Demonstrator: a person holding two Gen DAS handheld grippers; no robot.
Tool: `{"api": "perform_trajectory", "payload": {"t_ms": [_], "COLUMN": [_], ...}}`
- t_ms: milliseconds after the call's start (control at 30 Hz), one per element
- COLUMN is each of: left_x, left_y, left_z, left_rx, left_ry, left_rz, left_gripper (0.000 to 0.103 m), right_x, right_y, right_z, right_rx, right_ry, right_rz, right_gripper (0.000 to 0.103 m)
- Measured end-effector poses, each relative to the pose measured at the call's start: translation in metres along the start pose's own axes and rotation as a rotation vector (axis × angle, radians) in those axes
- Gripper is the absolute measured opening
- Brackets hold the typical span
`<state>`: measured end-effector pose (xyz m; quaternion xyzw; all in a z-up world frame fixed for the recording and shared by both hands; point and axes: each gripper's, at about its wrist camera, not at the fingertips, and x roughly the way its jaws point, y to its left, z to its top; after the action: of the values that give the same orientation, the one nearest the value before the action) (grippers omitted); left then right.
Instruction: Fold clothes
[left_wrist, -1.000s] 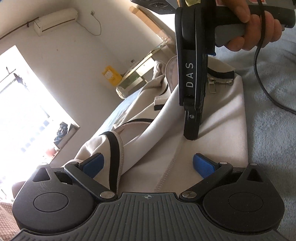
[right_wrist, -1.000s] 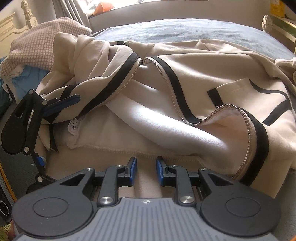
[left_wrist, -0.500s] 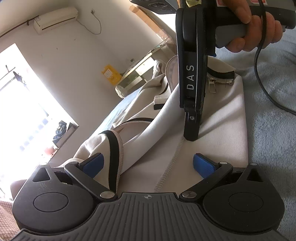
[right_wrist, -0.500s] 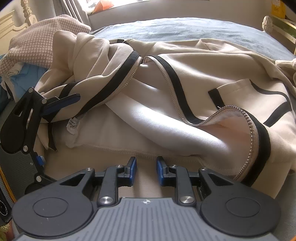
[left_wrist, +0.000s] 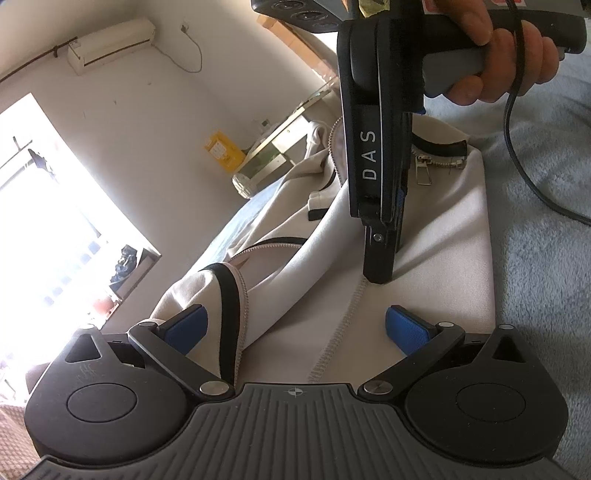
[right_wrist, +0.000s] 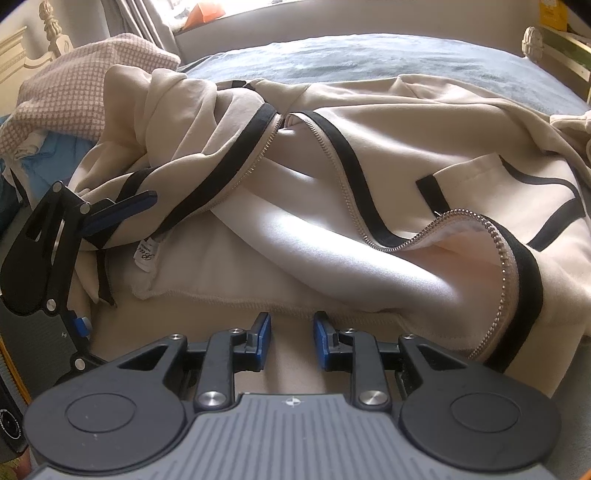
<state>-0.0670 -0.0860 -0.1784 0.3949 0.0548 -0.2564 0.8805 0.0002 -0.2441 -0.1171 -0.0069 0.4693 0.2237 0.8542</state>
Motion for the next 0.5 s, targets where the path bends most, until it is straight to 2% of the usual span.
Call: {"api": "perform_trajectory", "payload": {"t_ms": [500], "left_x": [-0.0048], "left_y": [-0.0037], "left_z": [-0.0023], "left_rx": [-0.016], "left_ry": [0.009], "left_rz": [-0.010], "left_gripper": [0.103], "right_x": [0.0026], "right_y": [0.0012], "right_z": [0.0014], "right_rx": [0.006], "right_ry": [0.004], "right_rz": [0.005], "right_gripper": [0.034]}}
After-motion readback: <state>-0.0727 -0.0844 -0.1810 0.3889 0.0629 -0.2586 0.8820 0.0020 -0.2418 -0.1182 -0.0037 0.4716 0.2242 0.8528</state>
